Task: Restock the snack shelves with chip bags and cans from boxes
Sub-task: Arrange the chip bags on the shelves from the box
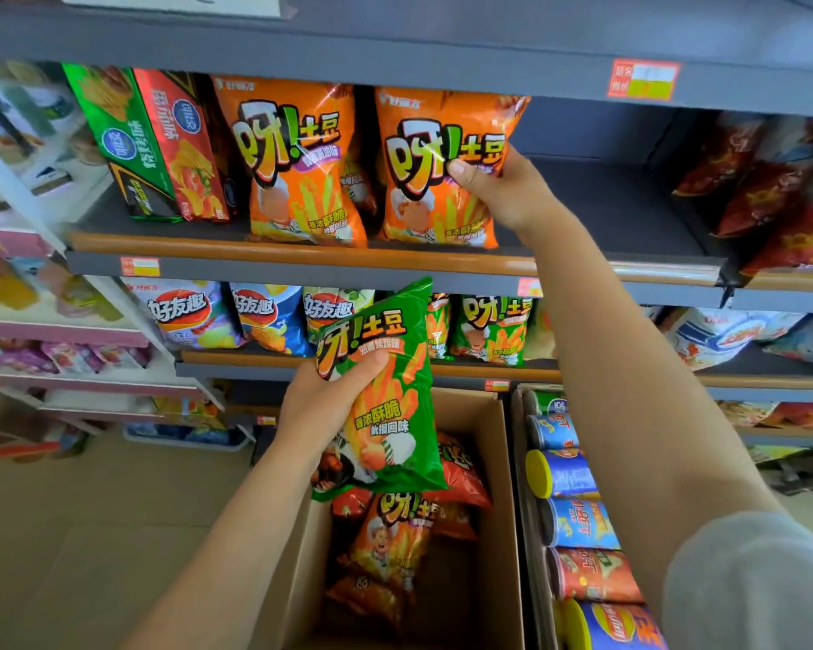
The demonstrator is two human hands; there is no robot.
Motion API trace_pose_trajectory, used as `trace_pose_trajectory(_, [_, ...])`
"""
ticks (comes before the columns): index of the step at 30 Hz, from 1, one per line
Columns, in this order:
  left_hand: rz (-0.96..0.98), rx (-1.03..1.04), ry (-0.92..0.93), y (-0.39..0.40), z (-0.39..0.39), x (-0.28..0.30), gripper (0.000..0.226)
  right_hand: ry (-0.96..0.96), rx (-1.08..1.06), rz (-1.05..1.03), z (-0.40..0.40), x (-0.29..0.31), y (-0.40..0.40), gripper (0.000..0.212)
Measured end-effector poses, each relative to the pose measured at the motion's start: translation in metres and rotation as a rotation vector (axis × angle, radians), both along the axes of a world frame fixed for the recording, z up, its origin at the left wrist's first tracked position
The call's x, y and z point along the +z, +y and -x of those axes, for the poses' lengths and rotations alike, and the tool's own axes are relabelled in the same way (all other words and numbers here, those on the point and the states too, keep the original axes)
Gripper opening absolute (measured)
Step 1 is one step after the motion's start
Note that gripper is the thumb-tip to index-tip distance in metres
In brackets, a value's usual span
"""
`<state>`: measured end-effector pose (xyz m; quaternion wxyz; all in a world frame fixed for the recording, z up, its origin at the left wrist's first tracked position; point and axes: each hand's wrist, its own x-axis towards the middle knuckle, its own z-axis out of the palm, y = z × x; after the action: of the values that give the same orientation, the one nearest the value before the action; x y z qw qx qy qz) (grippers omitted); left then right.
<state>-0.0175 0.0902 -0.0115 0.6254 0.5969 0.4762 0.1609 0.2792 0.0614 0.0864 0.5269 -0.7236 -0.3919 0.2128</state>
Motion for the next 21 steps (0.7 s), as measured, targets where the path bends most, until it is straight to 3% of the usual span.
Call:
trace_pose_trajectory(3, [-0.013,-0.014,-0.009,-0.004,0.000,0.003,0.065,0.027,0.002,0.003,-0.014,-0.001,-0.019,0.052])
trace_pose_trajectory(8, [-0.020,-0.012,-0.008,-0.010,0.000,0.003,0.079,0.071,-0.033,-0.019,-0.022,-0.002,-0.032,0.068])
trace_pose_trajectory(12, [-0.024,-0.046,-0.014,-0.019,-0.004,0.003,0.073,0.091,0.026,0.040,-0.005,-0.006,-0.009,0.060])
trace_pose_trajectory(14, [-0.036,-0.042,-0.026,-0.023,-0.007,0.006,0.057,0.092,-0.005,0.078,0.003,-0.010,0.001,0.057])
trace_pose_trajectory(17, [-0.074,0.006,-0.039,-0.025,-0.011,0.012,0.046,-0.023,-0.255,0.125,0.016,-0.009,-0.008,0.089])
trace_pose_trajectory(18, [-0.093,0.015,-0.043,-0.027,-0.012,0.014,0.048,-0.064,-0.367,0.106,0.025,-0.008,-0.022,0.089])
trace_pose_trajectory(21, [-0.164,0.064,-0.040,-0.032,-0.020,0.014,0.057,-0.038,-0.482,-0.010,0.067,-0.018,-0.082,0.054])
